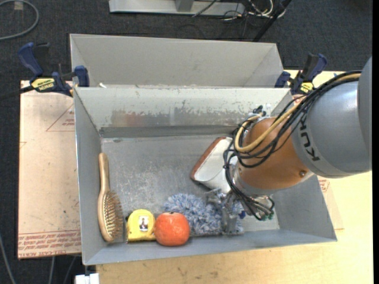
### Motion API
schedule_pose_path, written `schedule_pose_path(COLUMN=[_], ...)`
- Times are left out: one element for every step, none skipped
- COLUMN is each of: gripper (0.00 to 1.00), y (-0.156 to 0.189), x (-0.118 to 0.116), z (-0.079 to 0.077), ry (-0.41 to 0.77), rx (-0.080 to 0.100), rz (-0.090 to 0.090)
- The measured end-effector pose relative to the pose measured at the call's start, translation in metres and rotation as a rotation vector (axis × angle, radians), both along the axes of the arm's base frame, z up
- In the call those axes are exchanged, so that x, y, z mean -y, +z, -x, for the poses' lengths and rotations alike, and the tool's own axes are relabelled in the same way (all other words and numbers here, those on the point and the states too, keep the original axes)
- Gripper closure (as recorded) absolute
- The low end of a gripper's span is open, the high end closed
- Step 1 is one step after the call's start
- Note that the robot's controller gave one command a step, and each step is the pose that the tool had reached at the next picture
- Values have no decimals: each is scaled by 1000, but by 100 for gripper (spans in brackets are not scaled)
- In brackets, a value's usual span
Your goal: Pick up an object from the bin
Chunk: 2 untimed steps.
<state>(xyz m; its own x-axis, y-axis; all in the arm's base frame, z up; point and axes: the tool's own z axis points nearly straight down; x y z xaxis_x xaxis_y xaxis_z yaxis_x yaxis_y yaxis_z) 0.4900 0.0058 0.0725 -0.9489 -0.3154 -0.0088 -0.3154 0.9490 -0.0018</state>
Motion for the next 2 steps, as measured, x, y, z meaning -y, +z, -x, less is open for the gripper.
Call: schedule_pose_path(gripper=[100, 100], y=[0, 135], x=[0, -3], z=[0, -7], ry=[0, 19], rx=[0, 4], rz=[0, -1])
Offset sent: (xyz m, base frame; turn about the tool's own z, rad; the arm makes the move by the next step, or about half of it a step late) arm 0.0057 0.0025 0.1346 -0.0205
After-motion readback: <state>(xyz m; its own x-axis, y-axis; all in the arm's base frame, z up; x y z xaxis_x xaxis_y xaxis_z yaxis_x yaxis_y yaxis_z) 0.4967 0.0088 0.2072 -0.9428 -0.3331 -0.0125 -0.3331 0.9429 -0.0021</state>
